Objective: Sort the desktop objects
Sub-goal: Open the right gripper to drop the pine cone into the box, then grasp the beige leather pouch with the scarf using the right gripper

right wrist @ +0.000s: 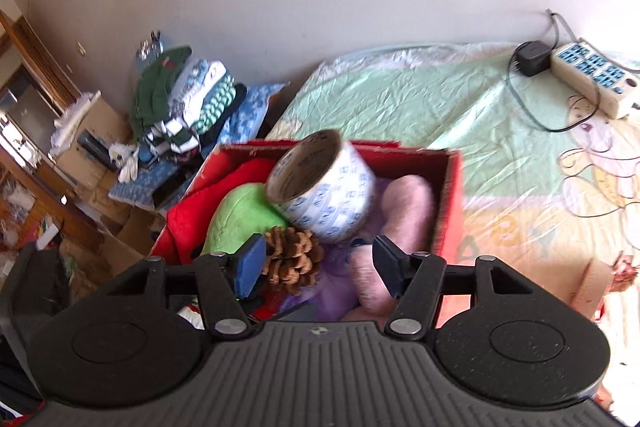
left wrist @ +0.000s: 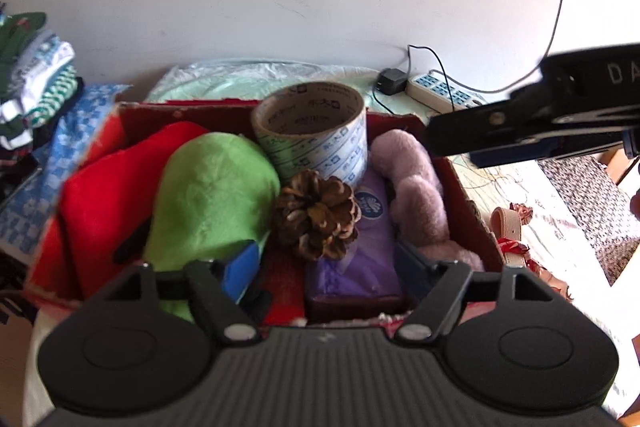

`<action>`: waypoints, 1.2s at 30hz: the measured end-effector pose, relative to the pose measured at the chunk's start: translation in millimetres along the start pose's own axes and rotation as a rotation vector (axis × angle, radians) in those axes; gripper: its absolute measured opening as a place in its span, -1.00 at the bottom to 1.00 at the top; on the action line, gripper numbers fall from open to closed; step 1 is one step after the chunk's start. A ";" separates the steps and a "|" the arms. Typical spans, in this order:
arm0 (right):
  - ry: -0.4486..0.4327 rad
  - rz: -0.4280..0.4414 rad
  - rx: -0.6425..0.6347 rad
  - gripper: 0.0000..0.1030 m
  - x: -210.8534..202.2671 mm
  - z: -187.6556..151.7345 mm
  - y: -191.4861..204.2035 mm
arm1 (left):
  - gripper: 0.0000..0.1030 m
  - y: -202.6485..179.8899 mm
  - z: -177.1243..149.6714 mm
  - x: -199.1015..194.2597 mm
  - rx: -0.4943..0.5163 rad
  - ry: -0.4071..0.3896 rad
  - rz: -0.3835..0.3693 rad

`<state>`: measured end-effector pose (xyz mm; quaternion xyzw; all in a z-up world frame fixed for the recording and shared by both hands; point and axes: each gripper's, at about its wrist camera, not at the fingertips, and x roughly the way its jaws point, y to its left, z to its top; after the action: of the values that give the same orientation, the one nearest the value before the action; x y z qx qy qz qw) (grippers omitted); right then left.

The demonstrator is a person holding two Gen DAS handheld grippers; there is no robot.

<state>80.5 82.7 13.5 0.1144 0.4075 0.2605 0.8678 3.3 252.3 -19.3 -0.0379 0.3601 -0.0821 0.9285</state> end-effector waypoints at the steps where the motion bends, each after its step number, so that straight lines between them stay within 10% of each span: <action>1: -0.016 -0.003 0.008 0.22 -7.2 -0.5 -6.2 | 0.68 -2.1 -0.7 -10.0 0.009 -0.017 0.018; 9: -0.064 -0.180 0.192 0.27 -54.4 -25.6 -110.6 | 0.67 -50.0 -2.2 -61.5 0.073 -0.089 -0.045; 17: 0.037 -0.264 0.331 0.27 -54.5 -54.1 -185.4 | 0.78 -179.6 -21.7 7.2 0.231 0.024 -0.236; 25: 0.150 -0.186 0.373 0.19 -16.3 -59.9 -211.7 | 0.38 -215.5 -38.3 115.1 0.216 0.206 -0.143; 36: 0.251 -0.075 0.437 -0.07 23.5 -63.9 -230.8 | -0.13 -222.2 -45.0 149.8 0.181 0.299 -0.091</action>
<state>126.9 -98.8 -137.6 0.2505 0.5628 0.1459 0.7741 54.0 6.4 -123.0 0.0421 0.4831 -0.1609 0.8596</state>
